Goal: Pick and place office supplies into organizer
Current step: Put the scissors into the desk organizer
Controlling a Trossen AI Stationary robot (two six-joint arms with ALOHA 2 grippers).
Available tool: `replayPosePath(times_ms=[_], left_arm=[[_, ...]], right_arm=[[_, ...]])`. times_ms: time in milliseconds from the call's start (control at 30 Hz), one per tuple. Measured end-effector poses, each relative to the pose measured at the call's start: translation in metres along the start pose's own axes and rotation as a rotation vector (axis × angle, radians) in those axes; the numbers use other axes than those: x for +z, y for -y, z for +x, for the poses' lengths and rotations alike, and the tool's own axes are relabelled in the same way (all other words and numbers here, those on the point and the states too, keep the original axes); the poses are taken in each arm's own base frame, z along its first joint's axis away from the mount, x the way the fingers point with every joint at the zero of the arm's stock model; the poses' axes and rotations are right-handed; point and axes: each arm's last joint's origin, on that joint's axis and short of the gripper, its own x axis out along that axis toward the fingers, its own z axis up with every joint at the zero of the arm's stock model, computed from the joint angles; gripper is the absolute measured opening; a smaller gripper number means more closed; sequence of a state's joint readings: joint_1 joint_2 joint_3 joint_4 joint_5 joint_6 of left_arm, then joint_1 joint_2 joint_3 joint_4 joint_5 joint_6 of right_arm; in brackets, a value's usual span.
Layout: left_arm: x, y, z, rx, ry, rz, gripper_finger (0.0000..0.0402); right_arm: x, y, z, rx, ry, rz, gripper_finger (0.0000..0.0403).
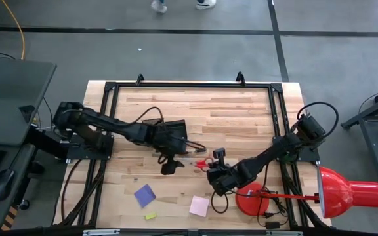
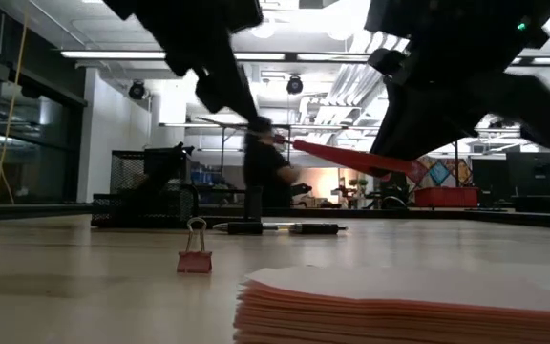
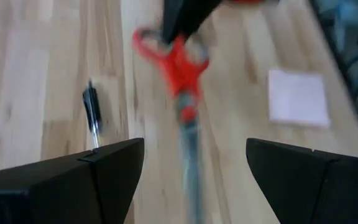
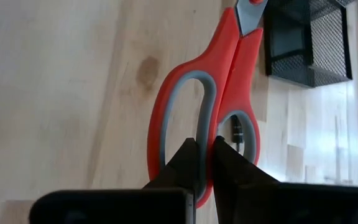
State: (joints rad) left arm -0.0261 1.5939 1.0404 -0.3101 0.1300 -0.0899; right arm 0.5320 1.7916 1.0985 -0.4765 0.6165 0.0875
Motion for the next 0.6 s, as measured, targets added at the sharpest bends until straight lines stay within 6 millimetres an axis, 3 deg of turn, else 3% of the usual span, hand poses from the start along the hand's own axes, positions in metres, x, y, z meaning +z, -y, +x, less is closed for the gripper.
replayPosePath(times_ms=[133,400,600], left_arm=[[-0.006,-0.003,0.018,0.012,-0.073,-0.002,0.0271],[-0.014,0.000,0.029,0.027,-0.125,0.019,0.0266],[-0.014,0.004,0.029,-0.014,-0.127,0.038,0.0206]], right_arm=[[0.002,-0.003,-0.002,0.007,0.027,0.002,0.0009],[0.004,-0.003,-0.002,0.019,0.040,0.001,0.0008],[0.004,0.000,0.000,0.025,0.032,0.002,0.0004]])
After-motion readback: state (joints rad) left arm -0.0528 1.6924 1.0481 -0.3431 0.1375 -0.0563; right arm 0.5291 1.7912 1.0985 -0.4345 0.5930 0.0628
